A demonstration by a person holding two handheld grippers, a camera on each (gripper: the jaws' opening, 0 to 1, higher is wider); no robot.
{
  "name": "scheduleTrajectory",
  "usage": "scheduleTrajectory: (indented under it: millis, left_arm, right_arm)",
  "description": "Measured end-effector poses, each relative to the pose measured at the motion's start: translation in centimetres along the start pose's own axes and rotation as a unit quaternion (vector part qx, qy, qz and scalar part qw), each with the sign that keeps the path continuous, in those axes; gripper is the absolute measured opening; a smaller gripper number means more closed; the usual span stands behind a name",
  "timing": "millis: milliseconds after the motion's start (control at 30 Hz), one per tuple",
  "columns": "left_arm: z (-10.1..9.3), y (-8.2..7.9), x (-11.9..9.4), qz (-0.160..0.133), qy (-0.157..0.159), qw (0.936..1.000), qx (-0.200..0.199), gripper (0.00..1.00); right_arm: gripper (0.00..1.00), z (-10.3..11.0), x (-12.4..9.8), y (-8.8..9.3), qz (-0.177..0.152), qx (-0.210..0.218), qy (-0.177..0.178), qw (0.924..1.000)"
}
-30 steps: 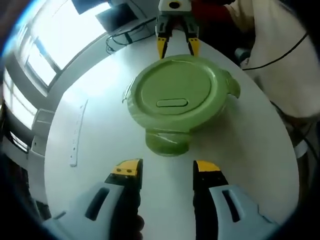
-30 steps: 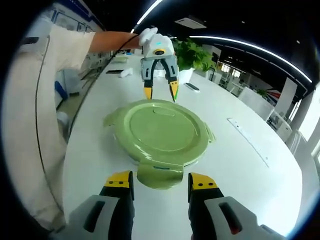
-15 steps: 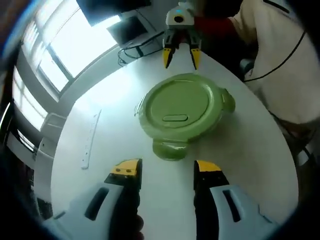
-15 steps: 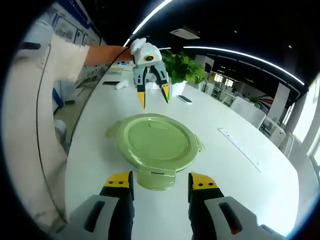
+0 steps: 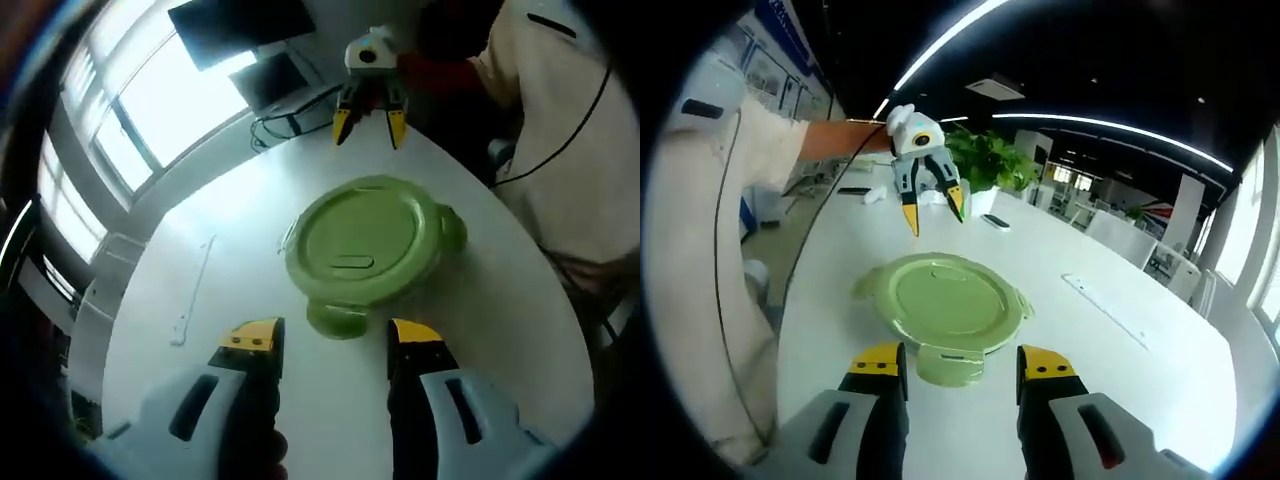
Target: Pick up the tomato from the tabletop place it into the food storage container close the lid and lock the latches
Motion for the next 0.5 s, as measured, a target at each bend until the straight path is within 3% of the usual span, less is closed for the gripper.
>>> scheduleTrajectory:
  millis: [500]
  left_arm:
    - [0.1,-2.2,-0.1,0.003,0.003,0.9994,0.033,0.32]
  right_arm:
    - [0.38,0.8,-1.5,-0.3,-0.014,0.007,0.021,0.9996]
Point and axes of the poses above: the point that each gripper's makers call its tool centre point, and the gripper's own axes: x roughly forward along the fingers, z roughly to its left, y roughly out of its underside, the point moved 8 cm from there along -x, roughly backward along the fingers, and after that the axes turned 6 degrees about -x, right-handed, at the moved point
